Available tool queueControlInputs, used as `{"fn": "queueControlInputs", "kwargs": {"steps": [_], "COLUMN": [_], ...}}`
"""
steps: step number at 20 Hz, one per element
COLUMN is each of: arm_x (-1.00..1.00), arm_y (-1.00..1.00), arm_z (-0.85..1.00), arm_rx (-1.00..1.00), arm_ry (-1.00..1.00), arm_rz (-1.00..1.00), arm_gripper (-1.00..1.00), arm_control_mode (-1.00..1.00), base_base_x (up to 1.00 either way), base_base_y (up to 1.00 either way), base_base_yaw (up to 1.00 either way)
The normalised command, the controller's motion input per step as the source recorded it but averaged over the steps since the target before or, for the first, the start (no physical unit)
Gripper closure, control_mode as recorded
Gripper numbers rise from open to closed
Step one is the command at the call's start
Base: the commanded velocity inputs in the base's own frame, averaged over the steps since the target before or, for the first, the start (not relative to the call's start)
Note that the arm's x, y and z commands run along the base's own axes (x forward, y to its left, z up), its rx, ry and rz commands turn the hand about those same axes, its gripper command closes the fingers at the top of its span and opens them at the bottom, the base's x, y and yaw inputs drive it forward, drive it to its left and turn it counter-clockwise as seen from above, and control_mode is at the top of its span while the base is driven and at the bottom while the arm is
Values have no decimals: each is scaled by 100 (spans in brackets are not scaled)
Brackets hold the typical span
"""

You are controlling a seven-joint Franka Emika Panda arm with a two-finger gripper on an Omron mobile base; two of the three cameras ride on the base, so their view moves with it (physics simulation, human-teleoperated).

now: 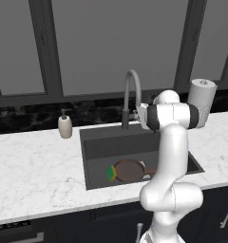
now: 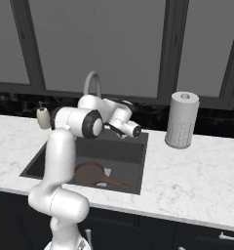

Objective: Pick the pan and sponge and place them into the sink. Then turn on the water.

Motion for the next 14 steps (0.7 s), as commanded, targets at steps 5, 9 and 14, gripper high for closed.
{"fn": "queueControlInputs", "kwargs": {"steps": [5,9,14], "arm_x": [6,0,0], "arm_y": [-16,-1,0], "arm_z": [0,0,0], "arm_rx": [31,12,0], "arm_ry": [0,0,0], "arm_rz": [-11,-10,0], "arm_gripper": [100,100,100], "arm_control_mode": [-100,-100,-100], "base_base_x": [0,0,0], "base_base_y": [0,0,0], "base_base_yaw": [0,0,0]}}
